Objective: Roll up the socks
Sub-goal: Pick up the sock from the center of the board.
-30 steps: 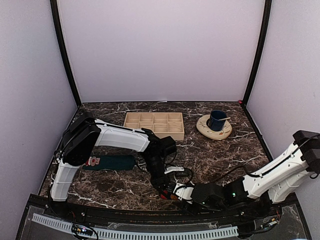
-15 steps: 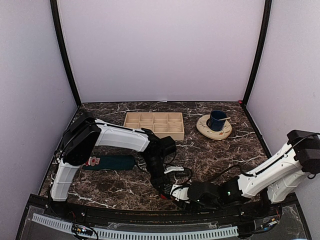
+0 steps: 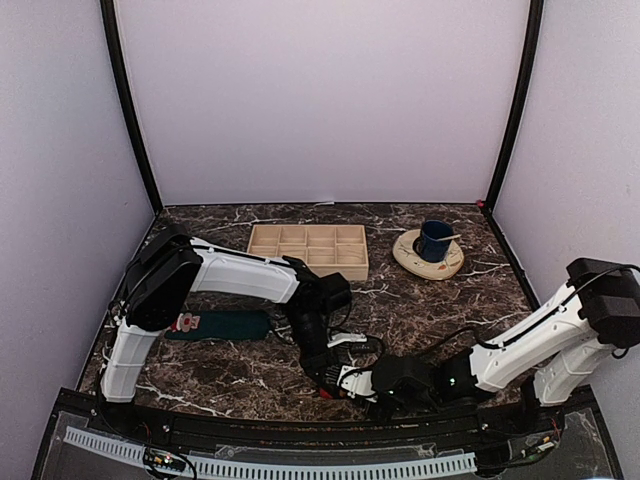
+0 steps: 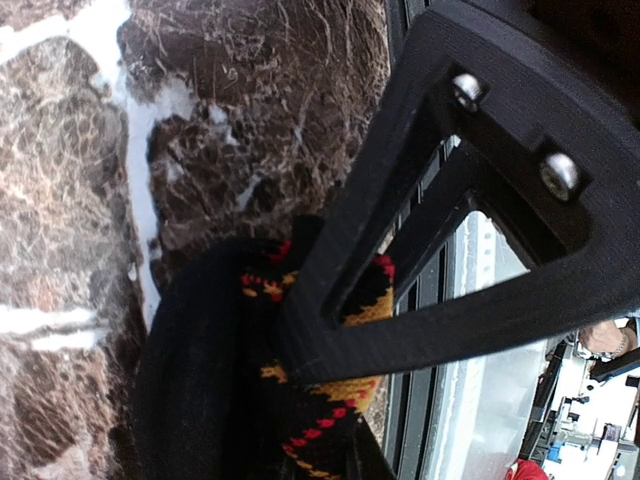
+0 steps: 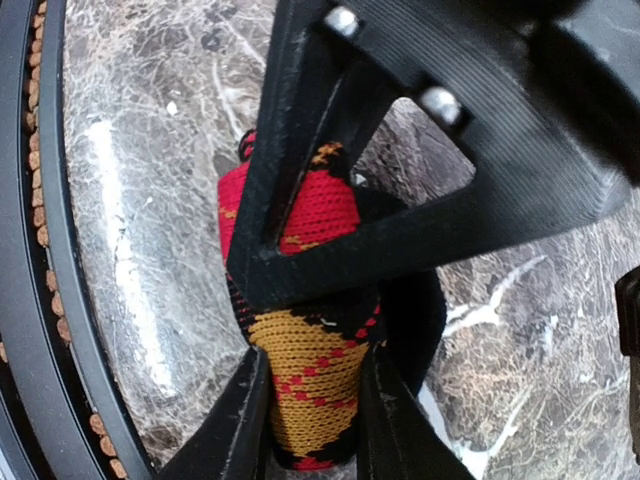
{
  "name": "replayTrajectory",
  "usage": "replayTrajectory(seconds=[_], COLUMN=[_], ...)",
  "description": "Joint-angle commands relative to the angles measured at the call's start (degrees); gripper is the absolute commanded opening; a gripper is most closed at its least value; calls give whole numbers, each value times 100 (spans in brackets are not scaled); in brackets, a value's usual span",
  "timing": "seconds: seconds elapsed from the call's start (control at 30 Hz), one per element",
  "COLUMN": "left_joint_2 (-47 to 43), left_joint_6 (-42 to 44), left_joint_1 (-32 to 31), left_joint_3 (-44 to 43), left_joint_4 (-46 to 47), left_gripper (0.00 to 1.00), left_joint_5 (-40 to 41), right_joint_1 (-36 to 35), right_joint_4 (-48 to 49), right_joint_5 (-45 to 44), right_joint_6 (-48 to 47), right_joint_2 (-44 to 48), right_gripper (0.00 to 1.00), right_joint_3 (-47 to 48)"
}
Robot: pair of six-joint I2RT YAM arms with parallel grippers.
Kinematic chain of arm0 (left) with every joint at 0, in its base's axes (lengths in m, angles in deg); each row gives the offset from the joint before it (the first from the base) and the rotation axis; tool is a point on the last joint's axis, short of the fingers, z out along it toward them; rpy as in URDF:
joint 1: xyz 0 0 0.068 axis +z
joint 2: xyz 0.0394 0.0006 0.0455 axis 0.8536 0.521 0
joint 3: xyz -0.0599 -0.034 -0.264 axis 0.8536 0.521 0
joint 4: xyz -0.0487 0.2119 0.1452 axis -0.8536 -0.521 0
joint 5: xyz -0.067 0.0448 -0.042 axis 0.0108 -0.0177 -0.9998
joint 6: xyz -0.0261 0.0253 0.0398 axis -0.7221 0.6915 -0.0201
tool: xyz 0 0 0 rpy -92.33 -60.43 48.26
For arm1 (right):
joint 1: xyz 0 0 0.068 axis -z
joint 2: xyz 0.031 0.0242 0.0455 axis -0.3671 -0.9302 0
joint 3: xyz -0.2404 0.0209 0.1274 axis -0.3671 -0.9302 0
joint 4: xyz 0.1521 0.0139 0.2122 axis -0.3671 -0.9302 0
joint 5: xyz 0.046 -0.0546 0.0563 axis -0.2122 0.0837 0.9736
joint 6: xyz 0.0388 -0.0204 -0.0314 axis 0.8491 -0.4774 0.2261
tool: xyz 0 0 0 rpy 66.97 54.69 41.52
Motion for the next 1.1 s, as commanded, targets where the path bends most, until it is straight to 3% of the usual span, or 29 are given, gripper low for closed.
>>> replayTrajectory(seconds=[0.0, 0.3, 0.77, 1.07], left_joint_2=[328, 228, -282, -742], left_joint_6=[26, -228, -491, -727], left_joint_1=[-27, 20, 182, 372], left_joint_3=[203, 176, 423, 886], left_joint_4=[-327, -345, -324, 59], left_gripper=[9, 19, 33, 36], left_joint_5=[727, 1114, 1511, 1849], right_joint_1=[74, 217, 327, 335], right_joint_4=[-11, -254, -407, -491], right_joint_5=[354, 736, 898, 883], right_joint_6=[82, 459, 1053, 1296], right_joint_2=[-281, -504, -676, -831], right_gripper=[21, 8, 5, 4], right_joint_3=[53, 64, 16, 74])
